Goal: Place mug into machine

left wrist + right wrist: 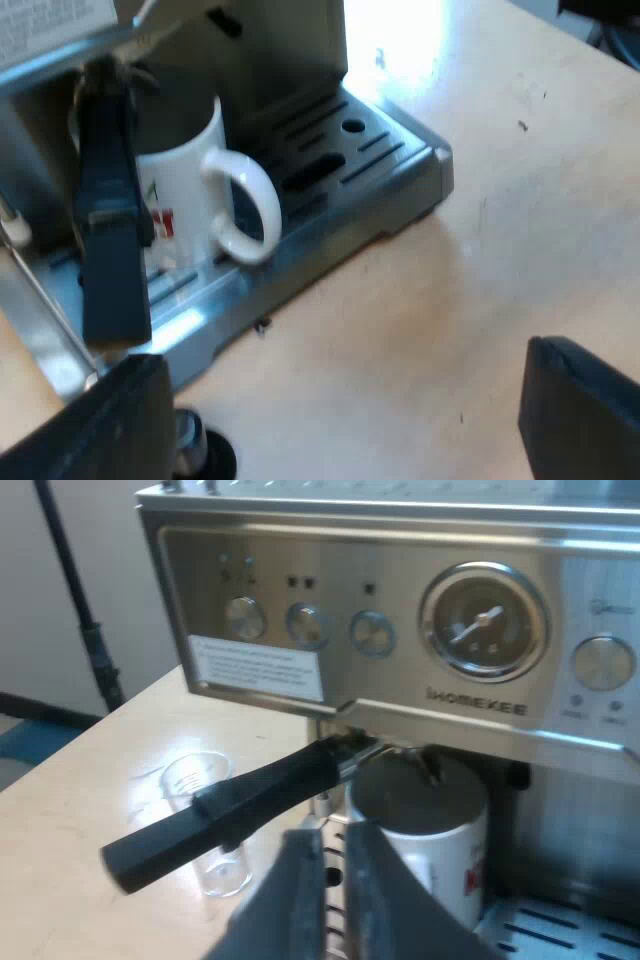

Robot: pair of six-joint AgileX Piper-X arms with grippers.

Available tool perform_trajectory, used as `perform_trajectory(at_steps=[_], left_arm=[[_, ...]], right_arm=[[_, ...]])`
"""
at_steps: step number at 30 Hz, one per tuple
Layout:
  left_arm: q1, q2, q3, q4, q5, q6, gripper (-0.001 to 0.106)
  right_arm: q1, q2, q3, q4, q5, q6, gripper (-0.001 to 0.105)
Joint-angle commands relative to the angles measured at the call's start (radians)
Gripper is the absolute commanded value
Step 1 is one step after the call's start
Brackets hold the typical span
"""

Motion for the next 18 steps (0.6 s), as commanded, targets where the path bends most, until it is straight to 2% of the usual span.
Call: perform_trajectory(at_steps=[1, 11, 18], left_arm=[[-0.001, 0.002, -0.025, -0.042, 0.007, 0.009, 0.071], [-0.001, 0.002, -0.032, -0.148, 0.007, 0.009, 0.071], [0.005, 0.006, -0.032, -0.212, -0.006, 0.009, 0.071]], right_arm=[[0.0, -0.005, -0.004, 0.0, -0.033, -0.02, 0.0], [-0.069, 0.039, -0.048, 0.0, -0.102, -0.027, 0.0], [-0.145, 0.147, -0.146, 0.0, -0.213, -0.042, 0.0]])
